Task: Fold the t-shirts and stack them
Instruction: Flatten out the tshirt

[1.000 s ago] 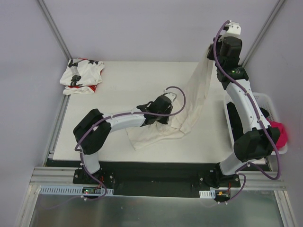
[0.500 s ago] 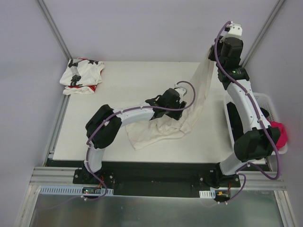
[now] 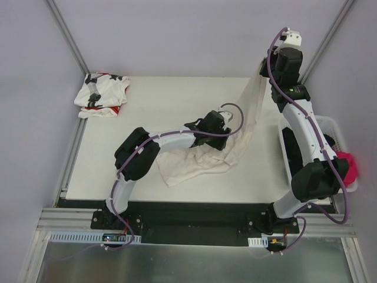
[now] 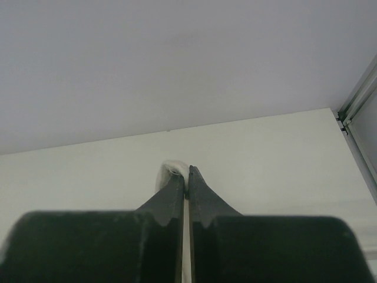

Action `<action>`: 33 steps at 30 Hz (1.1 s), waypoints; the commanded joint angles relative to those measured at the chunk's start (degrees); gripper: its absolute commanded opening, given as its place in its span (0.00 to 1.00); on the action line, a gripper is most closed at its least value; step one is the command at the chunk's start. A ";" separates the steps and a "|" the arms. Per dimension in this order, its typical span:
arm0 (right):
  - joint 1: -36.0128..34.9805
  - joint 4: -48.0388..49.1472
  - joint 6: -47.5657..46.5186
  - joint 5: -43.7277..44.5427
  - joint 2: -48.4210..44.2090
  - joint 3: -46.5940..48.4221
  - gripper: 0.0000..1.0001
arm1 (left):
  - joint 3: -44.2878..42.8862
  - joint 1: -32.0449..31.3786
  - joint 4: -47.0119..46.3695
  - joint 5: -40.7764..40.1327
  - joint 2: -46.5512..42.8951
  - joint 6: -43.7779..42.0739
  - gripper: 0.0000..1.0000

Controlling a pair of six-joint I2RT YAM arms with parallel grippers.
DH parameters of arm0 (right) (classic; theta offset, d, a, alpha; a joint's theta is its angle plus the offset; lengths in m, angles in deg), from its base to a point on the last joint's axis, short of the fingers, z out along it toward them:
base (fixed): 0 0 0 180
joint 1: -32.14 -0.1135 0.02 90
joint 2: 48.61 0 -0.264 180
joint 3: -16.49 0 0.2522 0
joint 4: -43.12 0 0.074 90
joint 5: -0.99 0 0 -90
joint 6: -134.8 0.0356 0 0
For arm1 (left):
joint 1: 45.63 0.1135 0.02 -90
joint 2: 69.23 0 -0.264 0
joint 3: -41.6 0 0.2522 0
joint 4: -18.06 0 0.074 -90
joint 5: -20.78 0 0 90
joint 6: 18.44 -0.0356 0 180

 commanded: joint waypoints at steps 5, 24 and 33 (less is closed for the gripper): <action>0.55 3.46 0.71 -0.33 -3.29 0.11 0.01 | -3.74 0.74 -0.70 2.40 1.28 -0.73 0.51; 0.81 3.72 0.71 -0.33 -3.46 -0.24 0.01 | -4.27 0.74 -1.14 3.55 3.13 0.68 0.45; 1.17 3.89 0.80 -0.33 -3.37 -0.41 0.01 | -4.62 0.82 -1.14 3.90 3.31 1.64 0.08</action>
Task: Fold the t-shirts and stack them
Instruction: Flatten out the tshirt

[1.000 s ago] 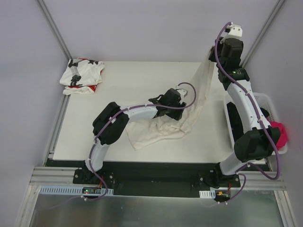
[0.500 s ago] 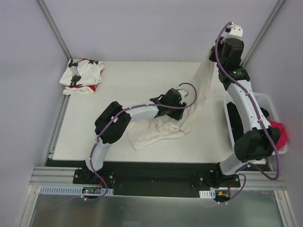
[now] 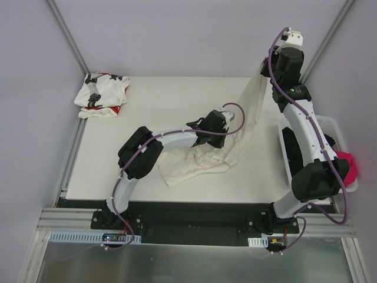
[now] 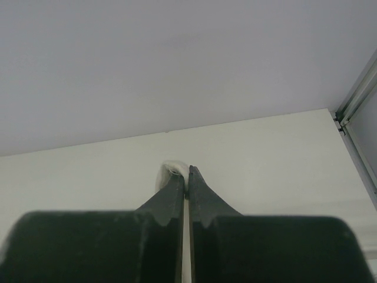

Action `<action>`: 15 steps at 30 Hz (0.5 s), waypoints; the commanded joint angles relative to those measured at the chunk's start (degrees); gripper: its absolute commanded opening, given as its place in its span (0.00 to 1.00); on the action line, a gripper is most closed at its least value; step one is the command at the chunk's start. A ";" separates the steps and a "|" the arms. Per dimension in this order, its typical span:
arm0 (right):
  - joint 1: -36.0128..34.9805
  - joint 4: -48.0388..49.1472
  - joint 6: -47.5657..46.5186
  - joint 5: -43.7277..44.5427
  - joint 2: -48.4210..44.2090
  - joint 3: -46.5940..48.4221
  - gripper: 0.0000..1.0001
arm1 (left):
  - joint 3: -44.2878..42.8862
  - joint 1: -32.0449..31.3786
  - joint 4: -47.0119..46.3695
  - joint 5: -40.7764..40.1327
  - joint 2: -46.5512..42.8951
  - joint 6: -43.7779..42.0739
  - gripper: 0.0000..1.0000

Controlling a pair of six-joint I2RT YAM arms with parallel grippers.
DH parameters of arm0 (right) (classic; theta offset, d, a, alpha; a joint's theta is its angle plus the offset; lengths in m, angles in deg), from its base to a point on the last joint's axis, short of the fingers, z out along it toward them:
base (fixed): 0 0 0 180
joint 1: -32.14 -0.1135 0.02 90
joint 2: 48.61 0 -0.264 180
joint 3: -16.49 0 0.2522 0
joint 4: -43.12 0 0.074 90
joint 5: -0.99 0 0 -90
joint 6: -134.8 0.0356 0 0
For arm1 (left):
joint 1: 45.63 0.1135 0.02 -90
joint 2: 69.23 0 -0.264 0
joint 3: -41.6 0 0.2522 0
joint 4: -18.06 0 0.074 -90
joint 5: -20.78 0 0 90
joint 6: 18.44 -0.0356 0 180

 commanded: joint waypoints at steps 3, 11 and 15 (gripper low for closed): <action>0.75 3.76 0.78 -0.19 -3.03 -0.31 0.01 | -1.67 0.45 -1.16 0.53 0.05 0.64 0.00; 0.84 3.41 0.25 0.24 -3.02 -0.92 0.01 | -2.37 2.55 0.59 -3.42 -4.16 -1.91 0.00; 0.84 3.06 -0.54 0.68 -3.90 -0.92 0.01 | -5.87 7.82 2.61 -4.12 -10.74 -3.22 0.00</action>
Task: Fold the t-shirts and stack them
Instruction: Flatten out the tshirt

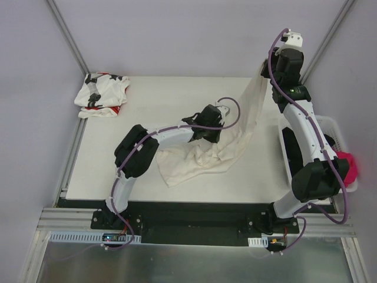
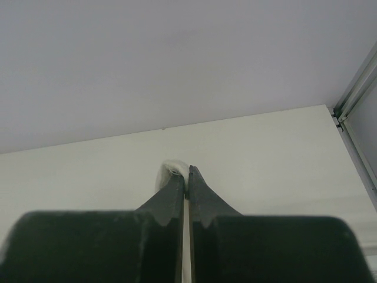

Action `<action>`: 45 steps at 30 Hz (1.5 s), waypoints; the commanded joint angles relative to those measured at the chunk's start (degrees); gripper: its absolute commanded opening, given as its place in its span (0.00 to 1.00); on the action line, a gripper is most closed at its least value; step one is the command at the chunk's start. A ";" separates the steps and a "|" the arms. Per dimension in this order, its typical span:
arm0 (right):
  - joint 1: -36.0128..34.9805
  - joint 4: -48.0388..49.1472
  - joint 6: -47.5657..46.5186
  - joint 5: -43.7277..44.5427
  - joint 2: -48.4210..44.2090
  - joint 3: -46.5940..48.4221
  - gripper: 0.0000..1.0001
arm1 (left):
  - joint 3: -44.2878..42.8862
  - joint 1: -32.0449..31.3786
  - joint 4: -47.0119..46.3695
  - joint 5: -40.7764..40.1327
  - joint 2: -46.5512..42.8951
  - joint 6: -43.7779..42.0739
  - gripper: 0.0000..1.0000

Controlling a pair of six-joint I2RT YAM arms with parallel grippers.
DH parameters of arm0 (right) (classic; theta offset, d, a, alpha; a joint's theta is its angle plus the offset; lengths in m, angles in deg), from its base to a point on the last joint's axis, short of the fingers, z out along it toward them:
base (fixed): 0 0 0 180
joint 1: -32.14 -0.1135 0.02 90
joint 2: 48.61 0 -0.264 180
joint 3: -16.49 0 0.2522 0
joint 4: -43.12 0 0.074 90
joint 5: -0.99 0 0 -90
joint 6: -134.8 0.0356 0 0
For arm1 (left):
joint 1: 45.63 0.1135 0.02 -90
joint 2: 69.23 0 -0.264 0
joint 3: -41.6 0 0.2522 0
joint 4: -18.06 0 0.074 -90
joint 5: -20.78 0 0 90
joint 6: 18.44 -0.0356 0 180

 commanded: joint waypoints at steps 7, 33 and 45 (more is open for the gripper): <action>0.49 1.46 -1.18 0.91 -6.05 0.20 0.01 | -21.73 14.18 7.71 -13.49 -17.18 -15.12 0.00; -7.24 0.66 -13.83 6.35 -12.73 5.56 0.01 | -42.57 22.11 12.73 -18.50 -25.09 -26.21 0.00; -12.61 12.00 -22.97 7.41 -20.72 1.60 0.01 | -38.02 22.11 9.22 -14.90 -38.97 -28.67 0.00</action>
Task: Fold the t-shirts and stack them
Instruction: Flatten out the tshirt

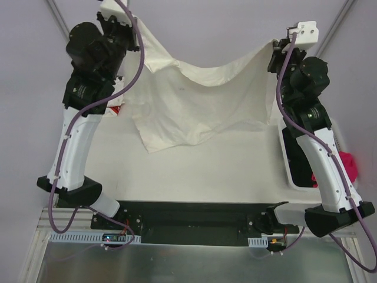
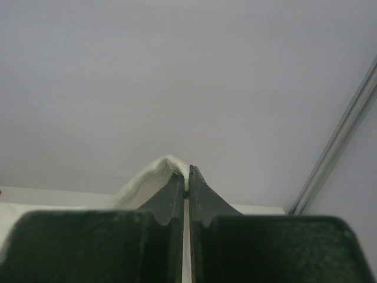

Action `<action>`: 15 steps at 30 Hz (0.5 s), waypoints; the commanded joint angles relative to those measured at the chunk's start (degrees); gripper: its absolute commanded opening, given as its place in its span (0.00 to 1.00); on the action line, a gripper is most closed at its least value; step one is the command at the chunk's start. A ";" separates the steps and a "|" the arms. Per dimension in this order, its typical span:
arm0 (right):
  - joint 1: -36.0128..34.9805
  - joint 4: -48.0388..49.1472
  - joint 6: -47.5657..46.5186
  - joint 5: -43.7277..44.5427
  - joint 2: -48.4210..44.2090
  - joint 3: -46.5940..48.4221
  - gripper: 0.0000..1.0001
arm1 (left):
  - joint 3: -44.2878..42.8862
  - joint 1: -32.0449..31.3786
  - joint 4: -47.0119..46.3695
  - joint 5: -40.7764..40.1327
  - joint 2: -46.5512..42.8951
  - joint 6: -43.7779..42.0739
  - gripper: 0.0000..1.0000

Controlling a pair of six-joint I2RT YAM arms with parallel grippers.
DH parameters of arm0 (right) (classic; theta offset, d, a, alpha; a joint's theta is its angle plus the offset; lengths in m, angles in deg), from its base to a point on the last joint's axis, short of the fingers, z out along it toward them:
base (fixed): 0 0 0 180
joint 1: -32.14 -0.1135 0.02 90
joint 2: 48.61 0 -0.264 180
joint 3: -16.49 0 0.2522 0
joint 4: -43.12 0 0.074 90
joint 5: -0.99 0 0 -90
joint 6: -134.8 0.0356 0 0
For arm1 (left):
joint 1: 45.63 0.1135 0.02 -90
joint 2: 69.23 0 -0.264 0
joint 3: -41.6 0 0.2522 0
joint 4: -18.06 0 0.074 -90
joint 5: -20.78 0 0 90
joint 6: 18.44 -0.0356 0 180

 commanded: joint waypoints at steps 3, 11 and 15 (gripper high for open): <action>-1.26 15.08 -6.76 -0.04 -7.21 -2.90 0.01 | 3.59 0.03 -9.76 3.48 -10.91 -3.10 0.00; -1.79 46.62 -15.38 -6.72 -11.44 -10.03 0.01 | 17.83 -0.06 -33.14 10.25 -21.46 -11.18 0.00; -1.79 60.59 -19.16 -11.55 -10.48 -8.29 0.01 | 18.80 -0.06 -41.83 15.07 -22.69 -14.18 0.00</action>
